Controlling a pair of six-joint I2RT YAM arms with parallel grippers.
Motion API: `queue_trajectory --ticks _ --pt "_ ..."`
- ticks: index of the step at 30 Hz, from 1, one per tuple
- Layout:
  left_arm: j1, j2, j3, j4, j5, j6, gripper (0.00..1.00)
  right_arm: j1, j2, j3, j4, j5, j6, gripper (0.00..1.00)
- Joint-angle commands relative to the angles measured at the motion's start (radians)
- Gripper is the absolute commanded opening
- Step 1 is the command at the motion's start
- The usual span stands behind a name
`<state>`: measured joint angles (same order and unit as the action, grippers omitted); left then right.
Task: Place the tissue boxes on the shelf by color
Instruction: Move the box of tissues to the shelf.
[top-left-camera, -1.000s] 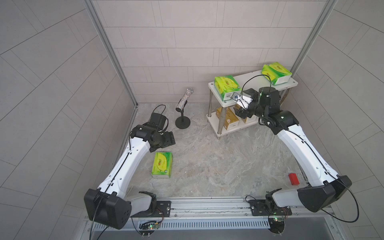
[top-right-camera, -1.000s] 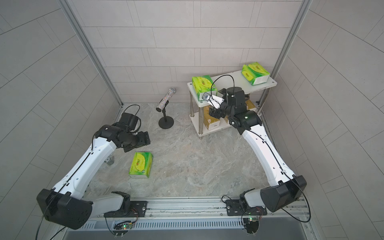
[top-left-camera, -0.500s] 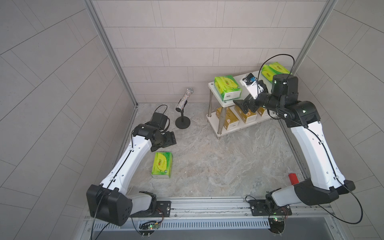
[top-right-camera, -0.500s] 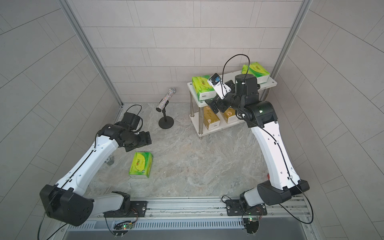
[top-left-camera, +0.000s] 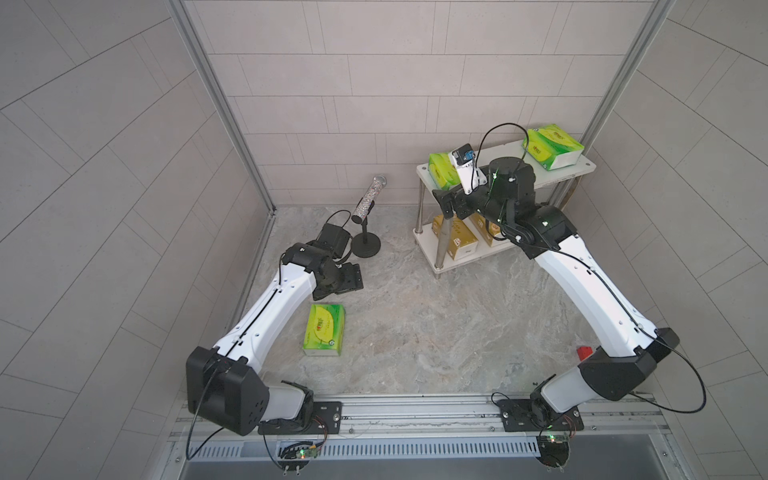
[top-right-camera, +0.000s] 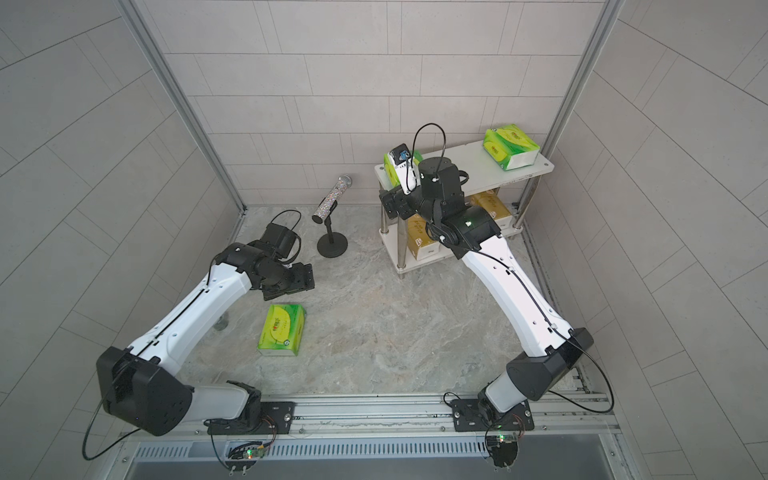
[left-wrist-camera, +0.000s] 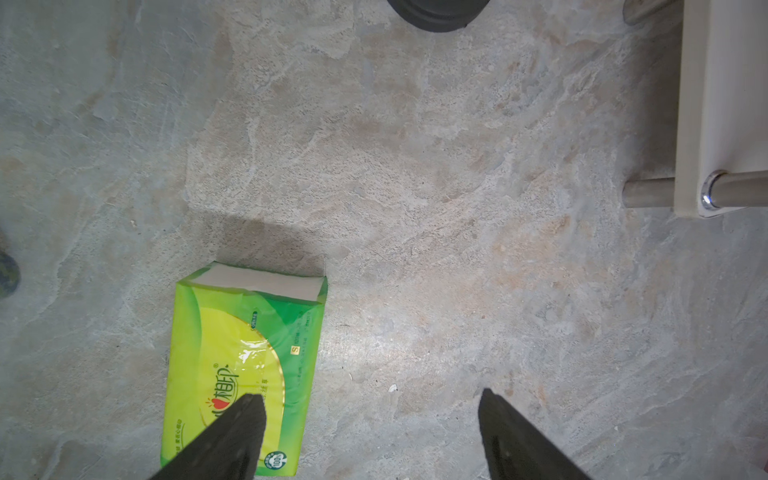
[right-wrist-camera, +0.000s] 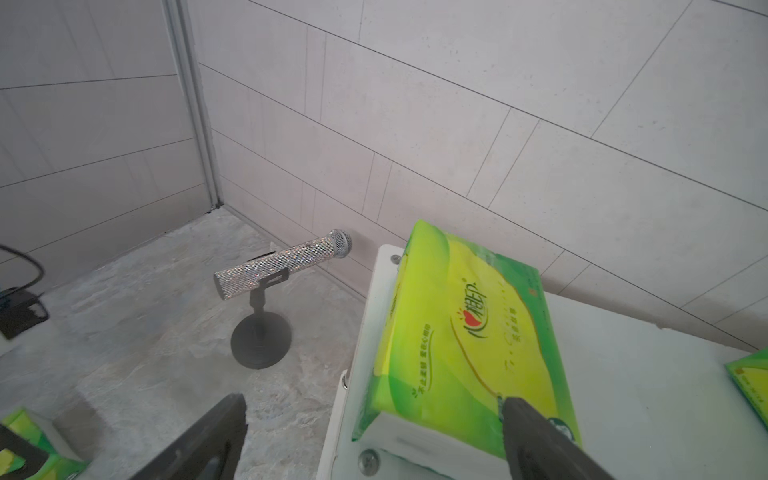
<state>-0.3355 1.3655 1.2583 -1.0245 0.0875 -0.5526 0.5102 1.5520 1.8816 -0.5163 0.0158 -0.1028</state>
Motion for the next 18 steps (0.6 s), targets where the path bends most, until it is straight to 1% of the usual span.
queue_trajectory --ticks 1,6,11,14,18 --pt "-0.015 0.005 0.018 0.004 -0.015 -0.009 0.88 0.005 0.034 0.043 0.055 0.120 -0.041 0.99" --pt "-0.024 0.014 0.017 0.012 -0.017 -0.012 0.88 0.004 0.123 0.102 0.015 0.174 -0.125 0.91" --pt "-0.025 0.025 0.028 0.011 -0.017 -0.012 0.88 0.002 0.153 0.120 -0.005 0.206 -0.159 0.81" --pt "-0.026 0.027 0.029 0.011 -0.019 -0.010 0.88 -0.015 0.154 0.114 -0.031 0.210 -0.155 0.76" --pt "-0.025 0.029 0.028 0.012 -0.017 -0.010 0.88 -0.071 0.132 0.079 -0.038 0.191 -0.135 0.71"
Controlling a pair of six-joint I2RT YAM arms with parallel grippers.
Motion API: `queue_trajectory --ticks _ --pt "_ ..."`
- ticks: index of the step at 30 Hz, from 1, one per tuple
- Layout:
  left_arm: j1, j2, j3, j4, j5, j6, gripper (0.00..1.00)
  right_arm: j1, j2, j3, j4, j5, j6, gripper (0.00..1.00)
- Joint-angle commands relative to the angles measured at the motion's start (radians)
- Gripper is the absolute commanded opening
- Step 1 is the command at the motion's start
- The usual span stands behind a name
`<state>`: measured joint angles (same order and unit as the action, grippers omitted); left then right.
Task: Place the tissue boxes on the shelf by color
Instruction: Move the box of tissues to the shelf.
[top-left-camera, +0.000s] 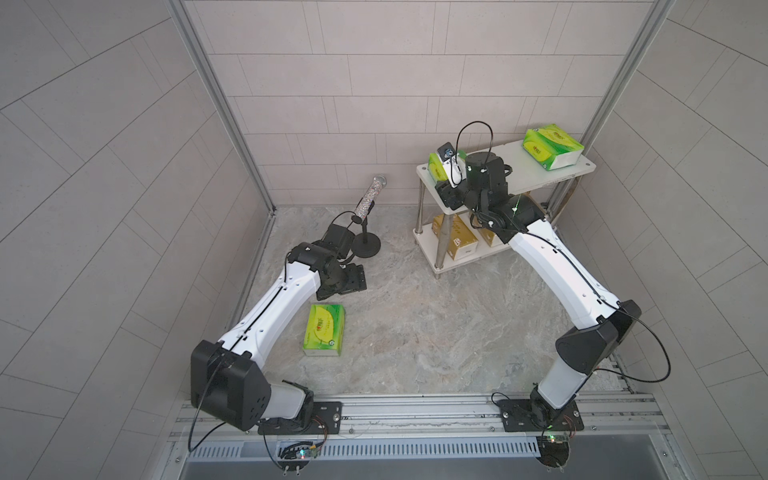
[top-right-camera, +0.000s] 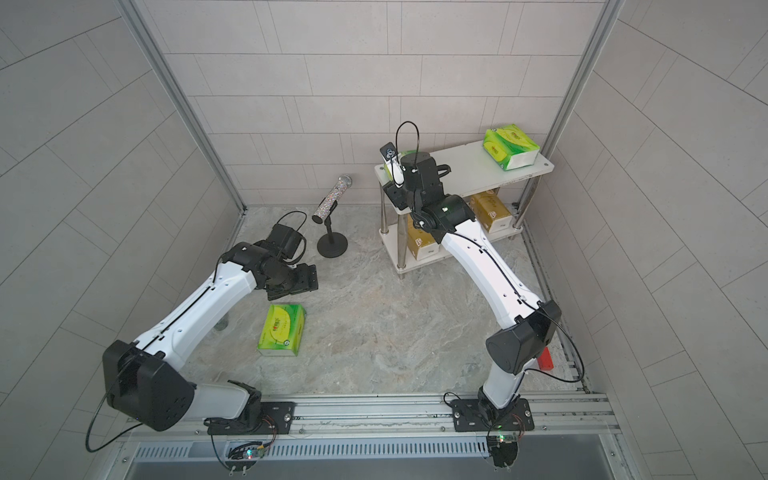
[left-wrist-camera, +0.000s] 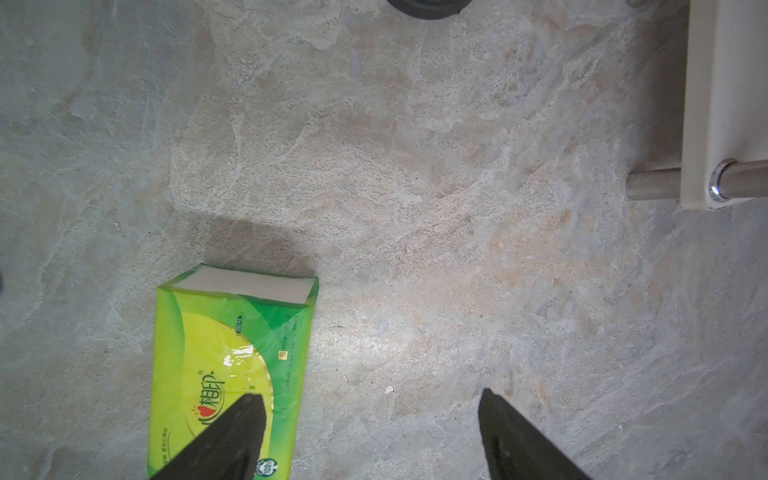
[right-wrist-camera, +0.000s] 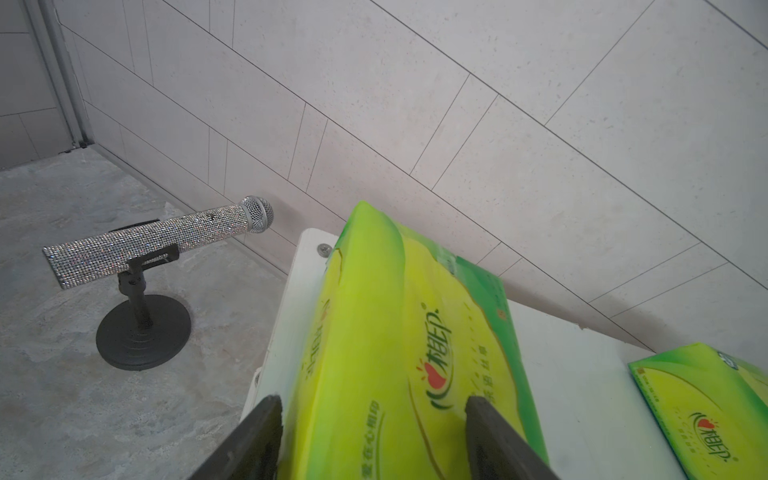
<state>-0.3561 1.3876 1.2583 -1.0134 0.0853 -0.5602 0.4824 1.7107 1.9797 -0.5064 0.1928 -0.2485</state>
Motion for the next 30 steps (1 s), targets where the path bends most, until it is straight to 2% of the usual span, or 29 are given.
queue_trajectory --ticks 1,8,21,30 --pt "-0.004 0.008 0.028 0.002 -0.015 -0.004 0.88 -0.057 -0.032 -0.028 -0.048 0.004 0.011 0.70" --pt "-0.014 0.016 0.026 0.014 0.009 0.009 0.88 -0.187 -0.078 -0.086 -0.056 -0.143 -0.037 0.67" --pt "-0.065 0.056 0.049 0.013 -0.003 0.025 0.88 -0.363 -0.036 -0.052 -0.072 -0.270 -0.054 0.67" --pt "-0.073 0.049 0.034 0.009 -0.008 0.019 0.88 -0.471 -0.001 -0.048 -0.050 -0.491 -0.071 0.66"
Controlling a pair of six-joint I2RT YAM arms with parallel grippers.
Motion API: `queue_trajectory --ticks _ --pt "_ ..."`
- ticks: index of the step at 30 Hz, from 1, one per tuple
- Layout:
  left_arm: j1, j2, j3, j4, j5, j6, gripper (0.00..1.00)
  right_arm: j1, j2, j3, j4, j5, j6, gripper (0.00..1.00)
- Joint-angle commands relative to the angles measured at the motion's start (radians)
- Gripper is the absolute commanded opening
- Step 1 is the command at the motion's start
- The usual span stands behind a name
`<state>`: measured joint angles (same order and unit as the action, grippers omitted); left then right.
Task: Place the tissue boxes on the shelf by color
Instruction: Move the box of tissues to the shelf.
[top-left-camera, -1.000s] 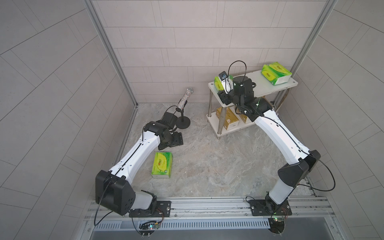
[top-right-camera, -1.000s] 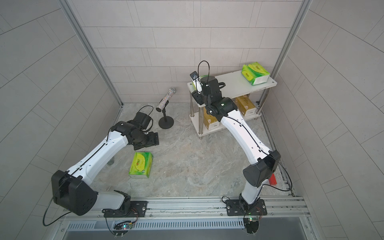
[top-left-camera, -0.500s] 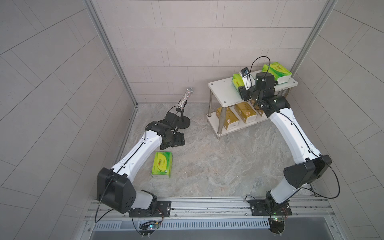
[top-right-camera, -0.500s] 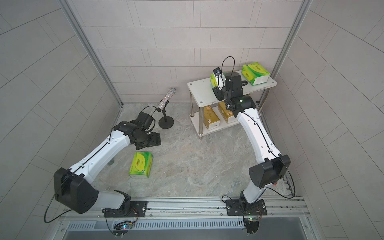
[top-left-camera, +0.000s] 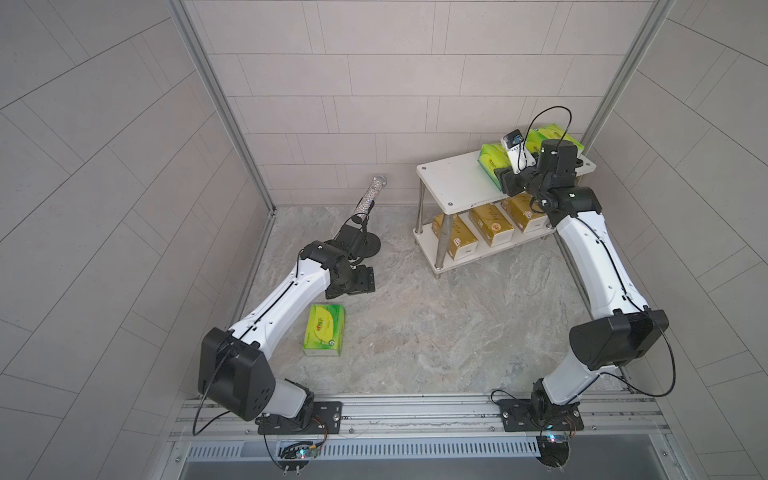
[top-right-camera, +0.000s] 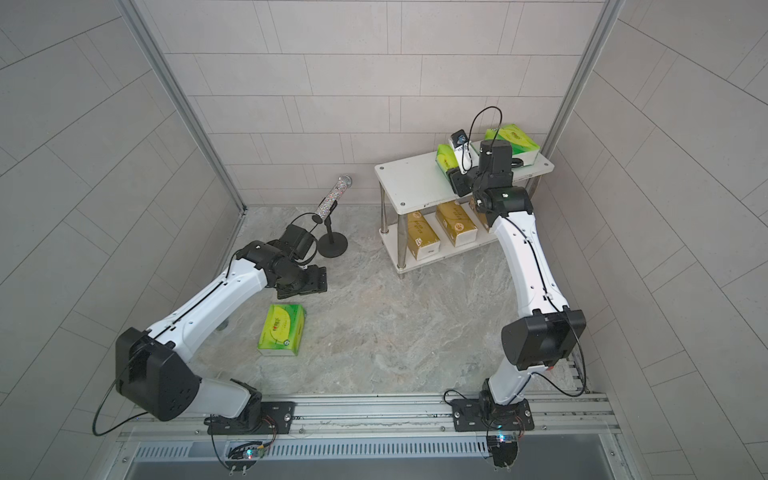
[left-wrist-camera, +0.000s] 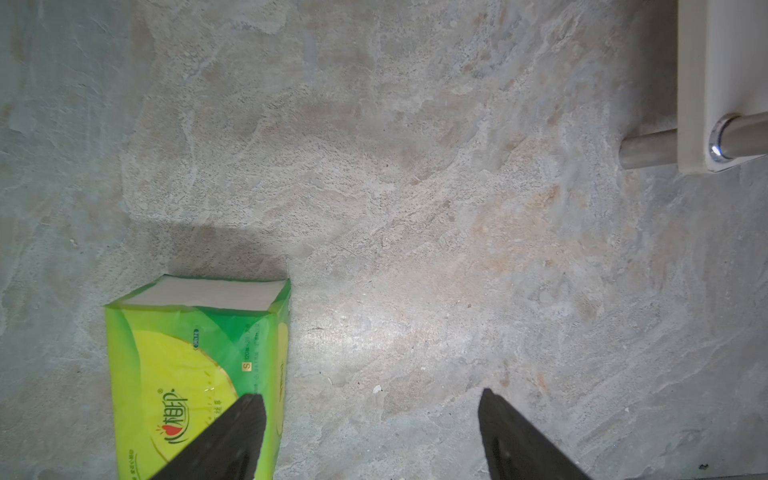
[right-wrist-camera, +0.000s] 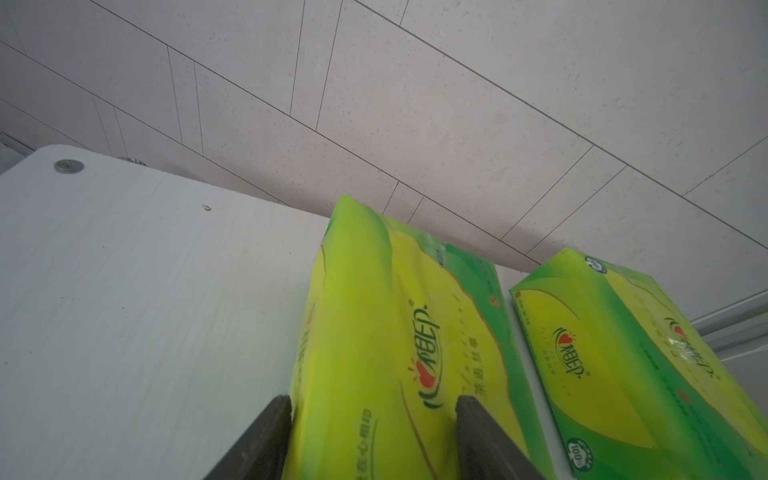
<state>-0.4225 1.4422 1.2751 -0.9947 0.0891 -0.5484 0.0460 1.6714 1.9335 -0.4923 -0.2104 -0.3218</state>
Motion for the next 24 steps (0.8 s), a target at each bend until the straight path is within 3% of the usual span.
queue_trajectory --ticks 1,24 --pt "-0.008 -0.005 0.017 -0.011 -0.016 0.008 0.88 -0.039 0.040 -0.002 -0.062 -0.100 0.003 0.66" --pt "-0.033 -0.002 -0.018 -0.029 -0.059 0.016 0.88 -0.110 0.109 0.041 -0.062 -0.193 -0.026 0.65"
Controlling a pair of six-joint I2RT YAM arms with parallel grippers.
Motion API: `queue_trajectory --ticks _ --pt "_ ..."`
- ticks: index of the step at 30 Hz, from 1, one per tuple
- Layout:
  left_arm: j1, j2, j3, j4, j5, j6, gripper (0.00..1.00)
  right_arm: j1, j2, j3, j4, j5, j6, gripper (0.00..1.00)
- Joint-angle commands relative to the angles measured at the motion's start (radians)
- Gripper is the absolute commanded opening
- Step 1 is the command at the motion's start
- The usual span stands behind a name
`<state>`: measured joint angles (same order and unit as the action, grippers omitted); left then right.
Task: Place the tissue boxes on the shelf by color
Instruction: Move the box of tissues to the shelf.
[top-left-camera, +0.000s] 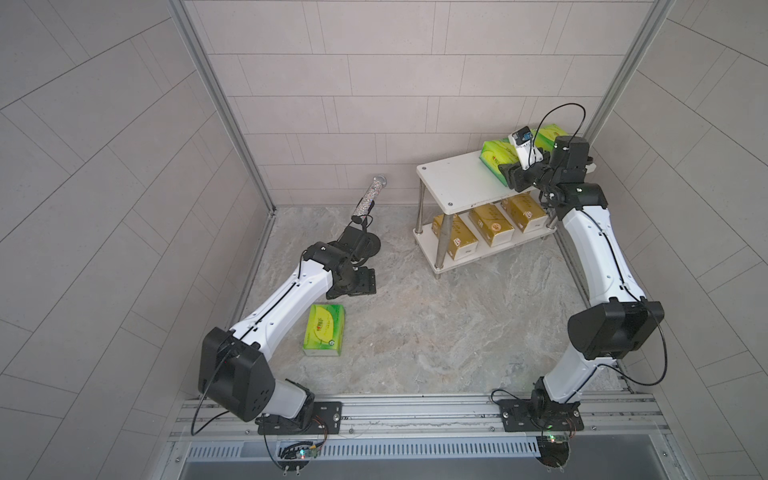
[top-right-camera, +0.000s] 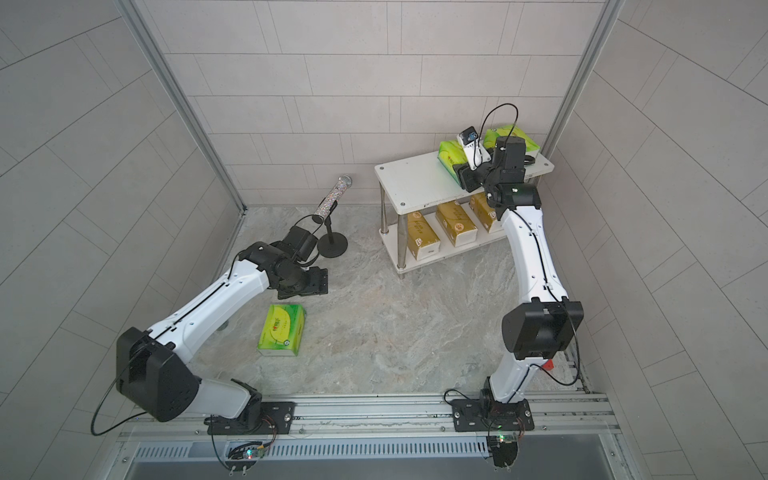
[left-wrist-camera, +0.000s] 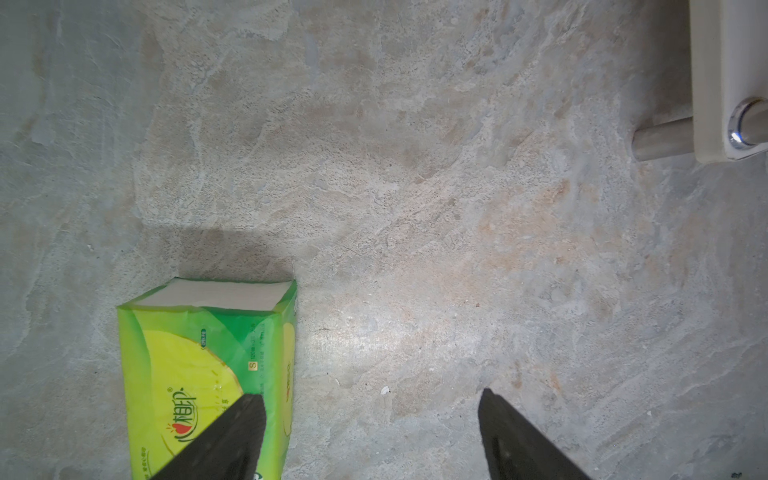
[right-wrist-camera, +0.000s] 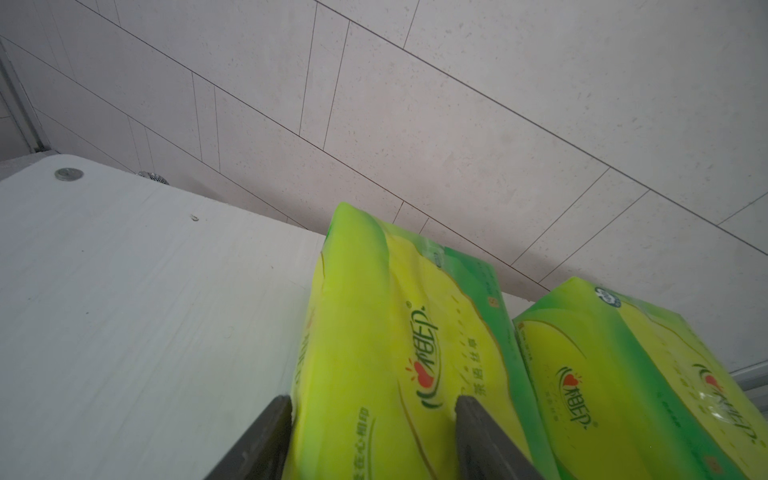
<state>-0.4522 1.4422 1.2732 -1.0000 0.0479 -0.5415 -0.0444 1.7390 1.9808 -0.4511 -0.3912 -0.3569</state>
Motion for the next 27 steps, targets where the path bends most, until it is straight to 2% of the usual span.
queue_trajectory --ticks 1,8,27 --pt "-0.004 -0.004 -0.018 -0.024 -0.017 0.008 0.88 -0.023 0.042 -0.005 -0.103 -0.023 0.005 0.65" --pt "-0.006 -0.006 -0.023 -0.025 -0.017 0.008 0.88 -0.025 0.045 -0.016 -0.090 -0.068 0.006 0.65" --pt "-0.007 0.012 -0.007 -0.025 -0.009 0.008 0.88 -0.020 0.041 -0.030 -0.063 0.047 0.066 0.66"
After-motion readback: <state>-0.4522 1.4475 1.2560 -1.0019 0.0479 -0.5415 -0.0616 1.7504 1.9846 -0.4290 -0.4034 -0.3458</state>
